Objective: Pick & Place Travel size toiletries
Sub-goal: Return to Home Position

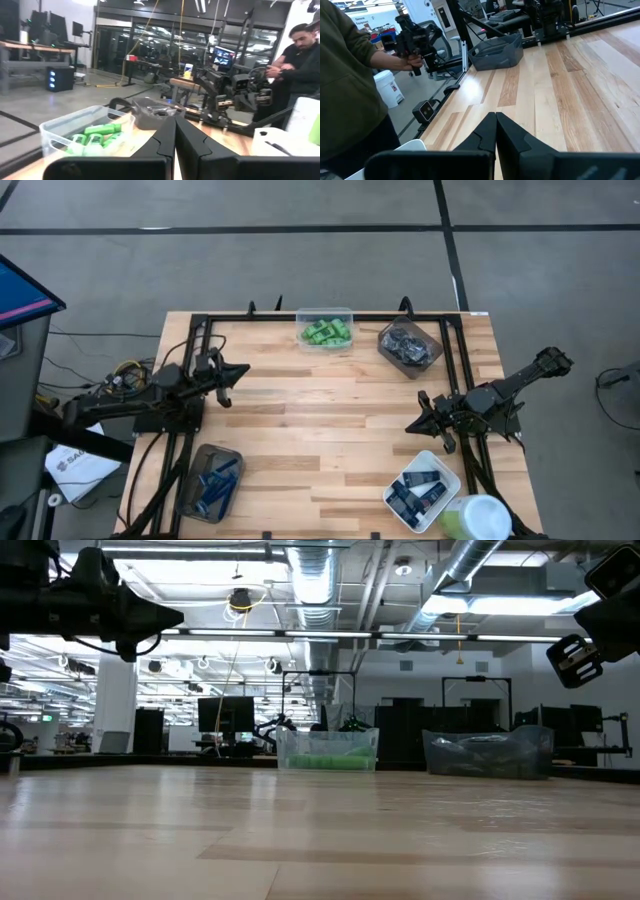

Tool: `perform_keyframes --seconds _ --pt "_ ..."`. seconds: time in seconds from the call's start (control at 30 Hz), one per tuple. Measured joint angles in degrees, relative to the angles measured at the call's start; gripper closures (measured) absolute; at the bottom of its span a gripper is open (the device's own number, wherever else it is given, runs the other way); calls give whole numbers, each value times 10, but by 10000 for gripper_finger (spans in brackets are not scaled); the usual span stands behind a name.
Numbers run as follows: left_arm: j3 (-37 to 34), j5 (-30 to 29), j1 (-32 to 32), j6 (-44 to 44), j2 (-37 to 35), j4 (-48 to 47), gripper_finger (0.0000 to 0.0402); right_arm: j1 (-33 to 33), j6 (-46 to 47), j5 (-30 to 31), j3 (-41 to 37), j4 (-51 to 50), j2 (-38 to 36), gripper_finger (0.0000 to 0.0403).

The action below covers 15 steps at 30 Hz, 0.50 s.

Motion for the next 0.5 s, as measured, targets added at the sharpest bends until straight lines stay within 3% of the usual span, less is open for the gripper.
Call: perform_keyframes --seconds 0.17,0.4,0.5 --pt "0 -51 -22 14 -5 -1 401 0 0 0 0 0 0 403" --pt "5 -52 -64 54 -74 -6 401 0 0 0 0 0 0 403" --pt "5 -57 -79 55 -78 -68 401 0 0 0 0 0 0 403"
